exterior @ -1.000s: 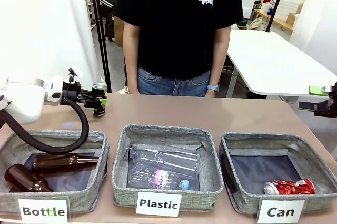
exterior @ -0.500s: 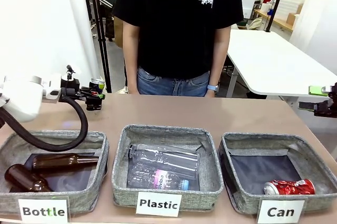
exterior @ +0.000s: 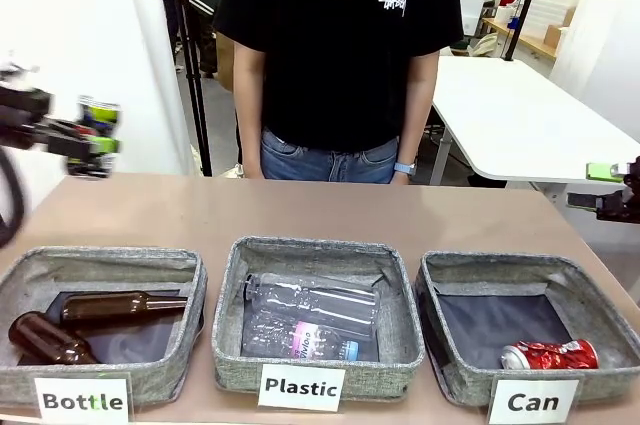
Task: Sort the can waste into the basket.
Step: Pick up the can waste from the table and place it in the right Fabric basket.
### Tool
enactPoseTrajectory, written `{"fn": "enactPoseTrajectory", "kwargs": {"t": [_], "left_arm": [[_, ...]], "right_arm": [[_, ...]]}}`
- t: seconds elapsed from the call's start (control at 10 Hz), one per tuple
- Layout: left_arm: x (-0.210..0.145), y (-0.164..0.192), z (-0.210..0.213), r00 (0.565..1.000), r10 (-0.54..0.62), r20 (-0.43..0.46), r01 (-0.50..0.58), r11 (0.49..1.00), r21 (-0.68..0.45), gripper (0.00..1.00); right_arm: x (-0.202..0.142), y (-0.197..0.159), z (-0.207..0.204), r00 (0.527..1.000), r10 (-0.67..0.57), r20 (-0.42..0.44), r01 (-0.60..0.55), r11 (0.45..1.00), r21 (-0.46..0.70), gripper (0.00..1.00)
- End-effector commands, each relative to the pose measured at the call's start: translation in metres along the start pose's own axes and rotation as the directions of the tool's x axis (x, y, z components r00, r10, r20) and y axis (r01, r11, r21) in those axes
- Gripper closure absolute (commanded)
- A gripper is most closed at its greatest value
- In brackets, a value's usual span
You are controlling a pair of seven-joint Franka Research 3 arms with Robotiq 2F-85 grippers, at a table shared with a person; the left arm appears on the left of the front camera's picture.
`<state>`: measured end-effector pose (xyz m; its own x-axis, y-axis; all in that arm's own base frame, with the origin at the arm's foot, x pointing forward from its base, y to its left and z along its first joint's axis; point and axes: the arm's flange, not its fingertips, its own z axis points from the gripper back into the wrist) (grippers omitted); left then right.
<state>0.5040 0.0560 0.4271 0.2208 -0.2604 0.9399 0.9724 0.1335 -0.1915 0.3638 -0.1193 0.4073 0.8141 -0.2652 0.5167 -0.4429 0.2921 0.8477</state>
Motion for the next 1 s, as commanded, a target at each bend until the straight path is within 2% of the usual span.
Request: {"fn": "enactPoseTrajectory", "kwargs": {"t": [0.0, 0.1, 0.2, 0.3, 0.7, 0.8, 0.9], "left_arm": [[0.003, -0.057, 0.03, 0.999, -0.053, -0.005, 0.051, 0.979, -0.199, 1.0], [-0.004, -0.078, 0.038, 0.995, -0.097, 0.009, 0.096, 0.965, -0.246, 1.0], [-0.009, -0.089, 0.043, 0.992, -0.11, 0.056, 0.119, 0.973, -0.199, 1.0], [0.009, -0.076, 0.038, 0.999, -0.041, -0.006, 0.039, 0.979, -0.2, 1.0], [0.002, -0.083, 0.041, 0.998, -0.059, -0.004, 0.057, 0.976, -0.212, 1.0], [0.013, -0.098, -0.01, 0.998, -0.061, 0.03, 0.066, 0.968, -0.24, 1.0], [0.04, -0.113, -0.065, 0.992, -0.123, 0.012, 0.122, 0.956, -0.265, 1.0]], "right_arm": [[0.002, 0.001, 0.001, 1.0, 0.016, -0.005, -0.016, 1.0, 0.007, 0.0], [0.002, 0.001, 0.001, 1.0, 0.016, -0.005, -0.016, 1.0, 0.007, 0.0], [0.002, 0.001, 0.001, 1.0, 0.016, -0.005, -0.016, 1.0, 0.007, 0.0], [0.002, 0.001, 0.001, 1.0, 0.016, -0.005, -0.016, 1.0, 0.007, 0.0], [0.002, 0.001, 0.001, 1.0, 0.016, -0.005, -0.016, 1.0, 0.007, 0.0], [0.002, 0.001, 0.001, 1.0, 0.016, -0.005, -0.016, 1.0, 0.007, 0.0], [0.002, 0.001, 0.001, 1.0, 0.016, -0.005, -0.016, 1.0, 0.007, 0.0]]}}
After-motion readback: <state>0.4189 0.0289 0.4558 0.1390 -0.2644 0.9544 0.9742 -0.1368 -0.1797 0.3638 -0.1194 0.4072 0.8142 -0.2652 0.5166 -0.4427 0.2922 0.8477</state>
